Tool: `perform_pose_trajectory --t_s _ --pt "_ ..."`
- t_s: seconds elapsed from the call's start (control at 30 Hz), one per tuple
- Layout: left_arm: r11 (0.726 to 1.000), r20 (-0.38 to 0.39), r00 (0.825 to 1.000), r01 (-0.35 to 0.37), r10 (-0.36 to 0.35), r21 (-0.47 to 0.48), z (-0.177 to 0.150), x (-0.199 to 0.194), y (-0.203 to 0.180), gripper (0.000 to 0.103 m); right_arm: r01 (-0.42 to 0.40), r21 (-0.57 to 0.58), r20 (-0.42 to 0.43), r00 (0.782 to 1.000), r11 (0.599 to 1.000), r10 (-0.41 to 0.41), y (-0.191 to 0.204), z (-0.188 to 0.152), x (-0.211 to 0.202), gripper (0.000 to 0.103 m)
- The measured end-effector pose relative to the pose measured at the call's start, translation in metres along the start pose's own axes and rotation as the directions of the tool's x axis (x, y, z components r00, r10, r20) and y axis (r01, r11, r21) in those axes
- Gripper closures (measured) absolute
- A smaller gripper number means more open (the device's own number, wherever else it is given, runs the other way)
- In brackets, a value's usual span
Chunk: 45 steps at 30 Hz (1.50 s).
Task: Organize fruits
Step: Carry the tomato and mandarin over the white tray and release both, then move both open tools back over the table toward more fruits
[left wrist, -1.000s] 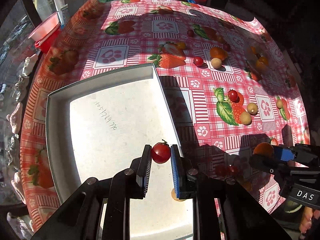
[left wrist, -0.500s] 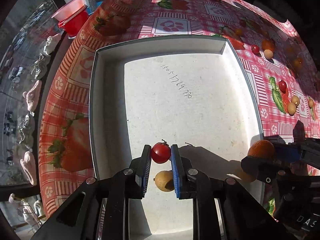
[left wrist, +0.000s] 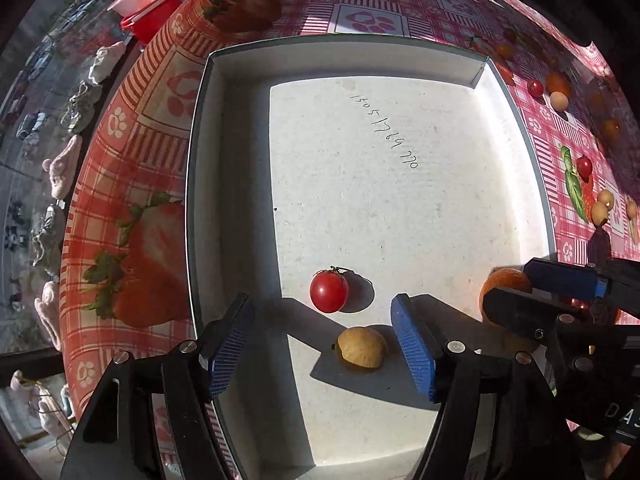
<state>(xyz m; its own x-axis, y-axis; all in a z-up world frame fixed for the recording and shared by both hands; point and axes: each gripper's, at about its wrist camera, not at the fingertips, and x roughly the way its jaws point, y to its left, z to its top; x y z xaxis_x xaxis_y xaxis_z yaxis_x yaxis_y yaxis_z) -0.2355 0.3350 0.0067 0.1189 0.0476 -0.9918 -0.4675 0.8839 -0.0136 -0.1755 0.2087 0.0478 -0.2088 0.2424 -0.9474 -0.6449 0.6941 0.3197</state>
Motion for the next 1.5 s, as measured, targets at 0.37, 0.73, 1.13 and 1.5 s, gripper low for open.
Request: perform_pose_trajectory --t_s 0.37,0.73,1.13,1.5 --pt "0.999 -0.083 0.996 -0.026 0.029 0.036 0.001 0.008 -0.012 0.031 -0.002 0.023 0.079 0.997 1.0 0.0 -0.015 -0.002 -0.042 0.019" --pt "0.977 0.016 0.999 -0.031 0.028 0.209 0.001 -0.025 -0.083 0.031 0.079 0.255 0.05 0.994 0.964 -0.094 -0.104 -0.052 -0.058 0.019" --pt "0.917 0.039 0.998 0.036 -0.056 0.398 0.016 -0.044 -0.194 0.031 0.128 0.479 0.03 0.986 0.869 -0.162 -0.197 -0.108 -0.073 0.019" --pt "0.887 0.005 0.996 0.076 -0.088 0.455 0.036 -0.02 -0.257 0.031 0.108 0.463 0.055 0.987 0.88 -0.15 -0.214 -0.112 -0.069 0.019"
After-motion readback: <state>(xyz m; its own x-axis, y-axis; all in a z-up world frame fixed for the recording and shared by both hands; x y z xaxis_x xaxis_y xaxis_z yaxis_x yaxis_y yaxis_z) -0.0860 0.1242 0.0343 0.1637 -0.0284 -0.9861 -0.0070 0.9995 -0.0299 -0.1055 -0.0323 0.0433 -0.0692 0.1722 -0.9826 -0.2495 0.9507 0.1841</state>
